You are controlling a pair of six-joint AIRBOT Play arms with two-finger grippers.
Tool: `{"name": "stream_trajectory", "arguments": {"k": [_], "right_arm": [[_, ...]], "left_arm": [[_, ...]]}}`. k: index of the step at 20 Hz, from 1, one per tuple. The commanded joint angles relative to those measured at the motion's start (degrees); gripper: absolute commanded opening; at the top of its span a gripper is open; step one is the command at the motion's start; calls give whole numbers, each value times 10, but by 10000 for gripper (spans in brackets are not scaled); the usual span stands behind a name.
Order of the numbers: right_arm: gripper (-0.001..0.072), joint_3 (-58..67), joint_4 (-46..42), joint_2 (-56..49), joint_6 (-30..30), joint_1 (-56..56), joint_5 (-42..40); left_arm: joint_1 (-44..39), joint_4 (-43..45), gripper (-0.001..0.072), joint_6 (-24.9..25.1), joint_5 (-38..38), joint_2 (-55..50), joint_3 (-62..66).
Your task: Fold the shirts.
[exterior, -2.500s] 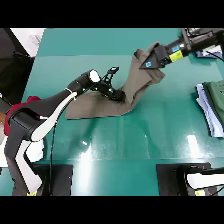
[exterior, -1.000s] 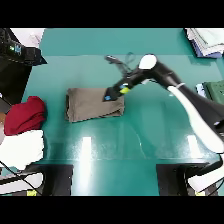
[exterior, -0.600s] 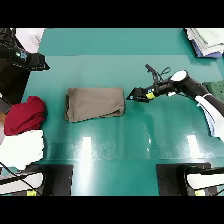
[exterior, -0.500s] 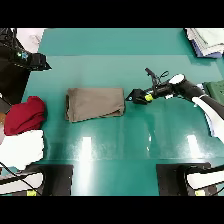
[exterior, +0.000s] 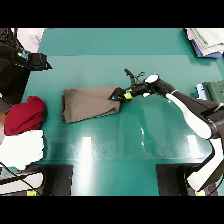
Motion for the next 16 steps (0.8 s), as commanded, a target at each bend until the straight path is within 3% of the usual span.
{"name": "stream_trajectory", "arguments": {"k": [1, 5, 7, 12, 16], "right_arm": [[26, 53, 10, -19, -28, 16, -7], [24, 64, -7, 10, -23, -22, 1], [23, 64, -90, 51, 8, -65, 6], [24, 64, -285, 169, 89, -234, 60], [24, 64, -313, 235, 91, -413, 80]], "left_arm": [[0, 0, 24, 0, -9, 0, 0], [0, -8, 24, 0, -22, 0, 0], [-10, -12, 24, 0, -25, 0, 0], [-81, -13, 24, 0, -4, 0, 0], [-139, -13, 24, 0, 22, 0, 0]]}}
